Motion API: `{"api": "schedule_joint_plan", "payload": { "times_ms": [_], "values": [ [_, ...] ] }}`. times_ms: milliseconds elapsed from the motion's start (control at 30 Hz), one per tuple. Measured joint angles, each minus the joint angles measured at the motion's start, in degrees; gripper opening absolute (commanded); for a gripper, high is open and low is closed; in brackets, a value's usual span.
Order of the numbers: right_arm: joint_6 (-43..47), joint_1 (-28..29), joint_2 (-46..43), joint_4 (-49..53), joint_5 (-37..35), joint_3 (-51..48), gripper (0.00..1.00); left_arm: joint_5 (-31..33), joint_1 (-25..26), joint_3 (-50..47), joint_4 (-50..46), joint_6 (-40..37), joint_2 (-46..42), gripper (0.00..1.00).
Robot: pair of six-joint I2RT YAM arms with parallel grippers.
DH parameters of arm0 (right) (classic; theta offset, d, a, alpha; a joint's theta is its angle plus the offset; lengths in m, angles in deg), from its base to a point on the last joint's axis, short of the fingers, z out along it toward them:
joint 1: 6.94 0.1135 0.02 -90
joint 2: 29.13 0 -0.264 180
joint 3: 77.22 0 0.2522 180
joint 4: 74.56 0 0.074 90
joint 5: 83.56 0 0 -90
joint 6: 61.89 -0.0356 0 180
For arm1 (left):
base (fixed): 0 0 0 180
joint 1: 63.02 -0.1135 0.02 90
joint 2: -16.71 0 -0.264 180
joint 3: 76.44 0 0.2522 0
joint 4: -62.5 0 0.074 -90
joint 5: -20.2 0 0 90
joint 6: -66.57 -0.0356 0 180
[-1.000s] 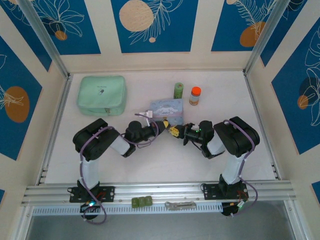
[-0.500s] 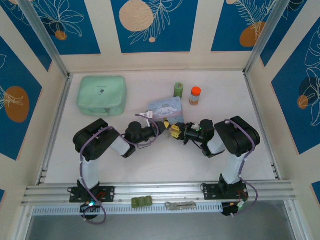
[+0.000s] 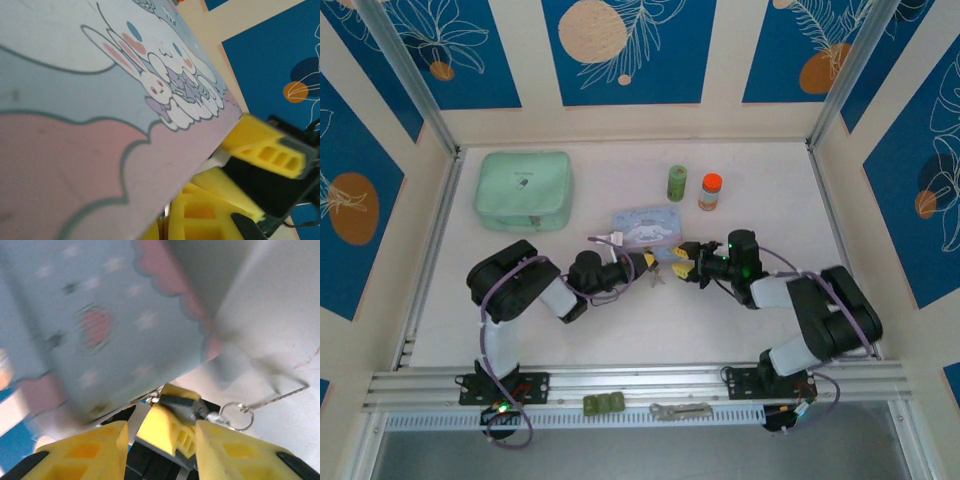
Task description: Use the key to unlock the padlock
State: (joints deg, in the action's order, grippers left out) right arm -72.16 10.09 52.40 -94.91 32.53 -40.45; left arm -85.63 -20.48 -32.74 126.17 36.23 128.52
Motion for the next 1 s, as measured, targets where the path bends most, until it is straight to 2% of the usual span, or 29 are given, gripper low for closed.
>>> {"api": "schedule_joint_plan", "payload": {
  "times_ms": [100, 200, 367, 400, 433, 600, 733, 1000],
  "values": [
    [10.43, 0.00, -8.37, 15.10, -3.41, 4.46, 0.41, 0.00, 0.00, -0.09, -0.76, 0.02, 1.01, 0.02],
    [18.75, -0.04, -14.47, 25.11, -6.40, 6.73, 0.41, 0.00, 0.02, -0.11, -3.32, 0.02, 1.55, 0.14],
    [30.14, 0.48, -17.07, 36.52, -9.94, 7.32, 0.41, 0.92, 0.13, -0.13, -7.08, -1.14, 0.39, 0.44],
    [32.22, 0.94, -16.96, 38.47, -10.80, 7.72, 0.41, 1.11, 0.13, -0.24, -7.78, -1.20, -0.11, 0.53],
    [34.62, 1.66, -16.70, 40.52, -11.65, 8.41, 0.43, 1.42, 0.11, -0.55, -8.50, -1.11, -0.85, 0.56],
    [47.69, 7.65, -13.40, 48.00, -16.31, 16.17, 0.48, 3.04, 0.02, -4.31, -9.31, 0.42, -5.57, 0.60],
    [57.83, 15.15, -8.11, 53.35, -22.10, 24.79, 0.49, 3.85, -1.05, -7.87, -10.21, 1.90, -8.92, 0.60],
    [71.87, 29.35, 9.84, 64.87, -39.28, 40.02, 0.54, 4.33, -8.92, -9.33, -17.53, 3.02, -19.96, 0.61]
  ]
}}
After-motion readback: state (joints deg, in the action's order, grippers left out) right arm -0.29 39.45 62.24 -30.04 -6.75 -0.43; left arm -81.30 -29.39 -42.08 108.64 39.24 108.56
